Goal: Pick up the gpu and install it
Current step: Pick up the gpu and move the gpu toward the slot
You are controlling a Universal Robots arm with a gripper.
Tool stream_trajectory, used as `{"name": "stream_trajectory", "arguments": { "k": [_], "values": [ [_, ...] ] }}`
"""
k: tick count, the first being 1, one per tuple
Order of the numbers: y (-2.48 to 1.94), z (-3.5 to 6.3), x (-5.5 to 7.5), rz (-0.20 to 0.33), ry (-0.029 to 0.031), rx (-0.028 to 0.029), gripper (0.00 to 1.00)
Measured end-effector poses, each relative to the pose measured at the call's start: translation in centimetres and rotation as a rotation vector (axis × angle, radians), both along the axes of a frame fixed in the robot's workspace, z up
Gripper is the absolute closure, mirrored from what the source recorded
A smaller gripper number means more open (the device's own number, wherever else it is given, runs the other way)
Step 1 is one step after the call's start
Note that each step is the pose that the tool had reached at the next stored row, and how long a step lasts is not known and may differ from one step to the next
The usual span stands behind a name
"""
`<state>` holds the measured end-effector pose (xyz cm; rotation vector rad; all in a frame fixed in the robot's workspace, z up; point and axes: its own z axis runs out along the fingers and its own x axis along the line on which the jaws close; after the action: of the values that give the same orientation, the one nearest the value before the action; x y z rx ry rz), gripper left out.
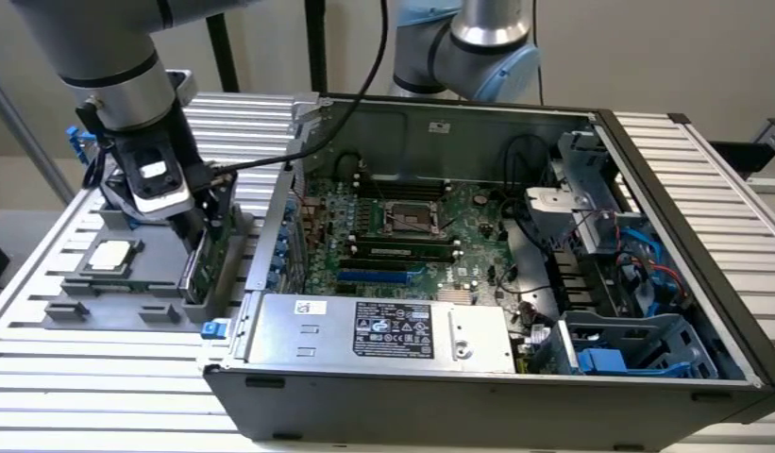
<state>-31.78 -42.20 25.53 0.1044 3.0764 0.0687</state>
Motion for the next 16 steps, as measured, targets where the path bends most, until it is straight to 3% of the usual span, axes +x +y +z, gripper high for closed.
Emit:
{"name": "stream_trajectory", "arguments": {
  "k": [6, 16],
  "values": [
    [0.28, -0.98, -0.3, 0.000, -0.0172, 0.0001, 0.00],
    [0.30, -1.57, -0.3, 0.000, -0.0183, 0.0000, 0.00]
  ]
}}
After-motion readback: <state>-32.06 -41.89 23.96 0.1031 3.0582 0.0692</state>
